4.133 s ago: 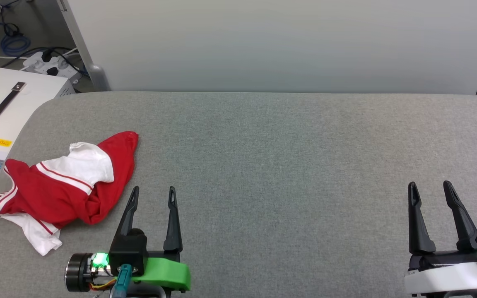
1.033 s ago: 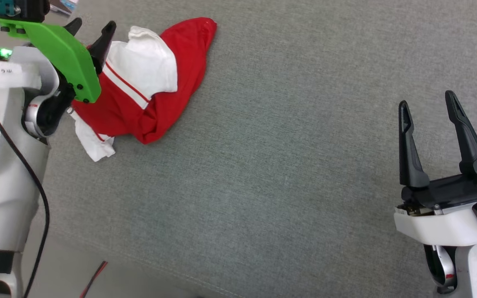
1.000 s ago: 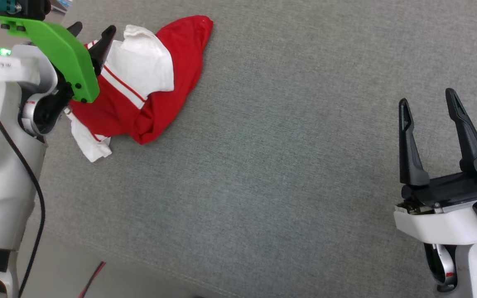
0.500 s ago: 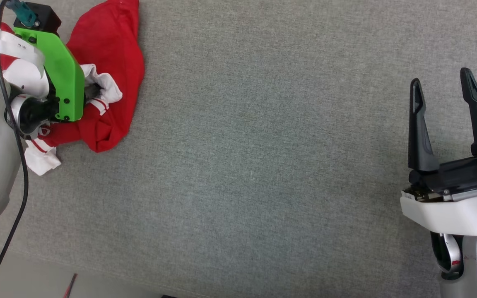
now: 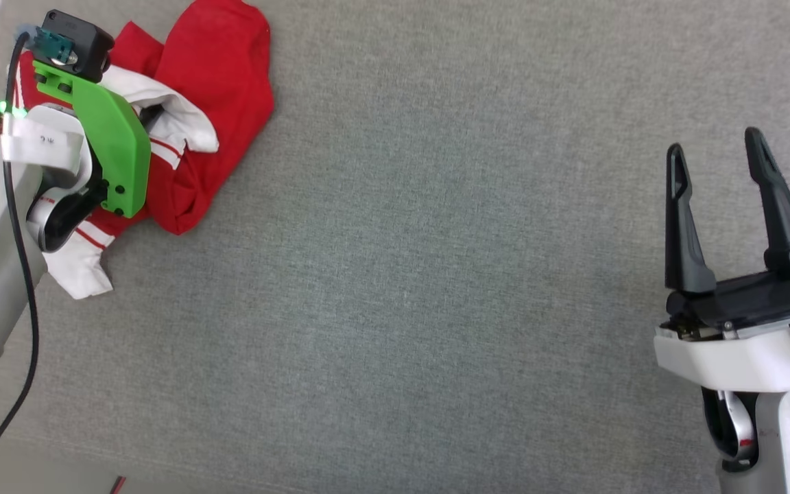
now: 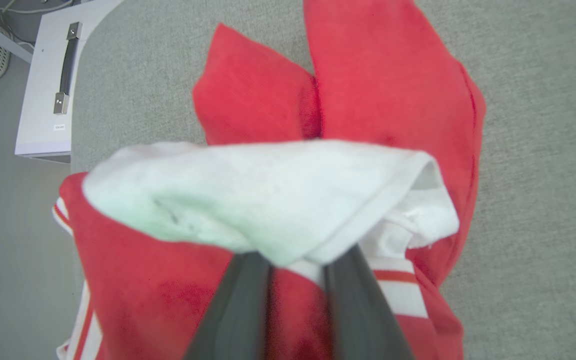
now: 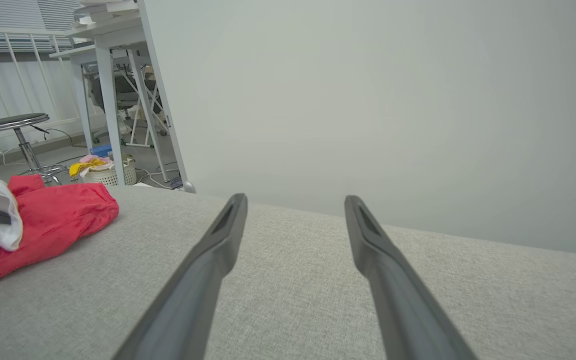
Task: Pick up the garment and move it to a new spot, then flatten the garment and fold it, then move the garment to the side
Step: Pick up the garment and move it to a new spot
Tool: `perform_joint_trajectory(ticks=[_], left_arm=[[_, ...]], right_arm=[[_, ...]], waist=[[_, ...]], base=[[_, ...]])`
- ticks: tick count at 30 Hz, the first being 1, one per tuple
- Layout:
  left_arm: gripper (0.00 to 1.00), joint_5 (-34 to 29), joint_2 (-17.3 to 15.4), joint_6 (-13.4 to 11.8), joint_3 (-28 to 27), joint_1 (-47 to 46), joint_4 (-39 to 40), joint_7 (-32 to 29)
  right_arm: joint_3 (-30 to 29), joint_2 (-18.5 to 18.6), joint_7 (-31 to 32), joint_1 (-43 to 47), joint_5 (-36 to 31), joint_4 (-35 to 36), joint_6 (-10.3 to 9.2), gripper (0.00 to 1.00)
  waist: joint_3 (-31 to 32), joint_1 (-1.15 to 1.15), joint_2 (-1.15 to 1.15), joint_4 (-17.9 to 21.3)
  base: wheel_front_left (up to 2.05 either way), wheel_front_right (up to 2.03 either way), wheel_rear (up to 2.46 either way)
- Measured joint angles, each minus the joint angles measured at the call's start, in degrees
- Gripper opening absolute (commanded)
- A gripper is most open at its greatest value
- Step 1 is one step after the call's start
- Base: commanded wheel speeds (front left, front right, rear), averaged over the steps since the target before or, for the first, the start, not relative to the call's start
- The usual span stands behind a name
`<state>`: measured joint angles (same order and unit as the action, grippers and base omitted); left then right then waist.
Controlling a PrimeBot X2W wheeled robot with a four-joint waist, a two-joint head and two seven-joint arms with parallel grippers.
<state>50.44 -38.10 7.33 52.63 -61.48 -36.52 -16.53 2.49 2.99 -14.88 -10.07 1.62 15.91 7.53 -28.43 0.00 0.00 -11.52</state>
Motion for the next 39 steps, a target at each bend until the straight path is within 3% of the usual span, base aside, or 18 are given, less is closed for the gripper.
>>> perform_joint_trajectory(ticks=[8, 16, 23, 28, 33, 39], left_arm=[[0.0, -4.1, -2.26, 0.0, 5.82, -1.77, 9.98, 3.63], [0.0, -7.27, 1.05, 0.0, 9.92, -4.0, 18.44, 4.23], [0.0, -9.28, 7.95, 0.0, 15.84, -6.27, 19.04, 6.0], [0.0, -9.76, 15.92, 0.0, 19.3, -8.87, 16.64, 7.46], [0.0, -11.14, 23.68, 0.0, 20.65, -9.28, 12.74, 8.0], [0.0, -16.11, 28.92, 0.0, 20.68, -4.77, 9.29, 5.84]], right_arm=[[-0.79, -0.15, 0.0, 2.14, 3.86, -0.52, 0.0, 1.0], [-0.73, -0.19, 0.0, 3.02, 6.81, -0.75, 0.0, 1.0], [-1.2, -0.18, 0.0, 2.95, 8.65, -0.73, 0.0, 1.0], [-2.05, -0.18, 0.0, 2.82, 10.02, -0.65, 0.0, 1.0], [-2.32, -0.16, 0.0, 2.22, 11.41, -0.64, 0.0, 1.0], [-1.81, -0.16, 0.0, 0.85, 12.07, -0.4, 0.0, 1.0]], waist=[[5.6, 0.0, 0.0, 0.93], [8.18, 0.0, 0.0, 4.98], [8.37, 0.0, 0.0, 10.38], [7.38, 0.0, 0.0, 14.47], [5.5, 0.0, 0.01, 17.85], [2.65, 0.0, 0.0, 20.78]], base=[[0.0, 0.0, 0.0], [0.0, 0.0, 0.0], [0.0, 0.0, 0.0], [0.0, 0.0, 0.0], [0.0, 0.0, 0.0], [0.0, 0.0, 0.0]])
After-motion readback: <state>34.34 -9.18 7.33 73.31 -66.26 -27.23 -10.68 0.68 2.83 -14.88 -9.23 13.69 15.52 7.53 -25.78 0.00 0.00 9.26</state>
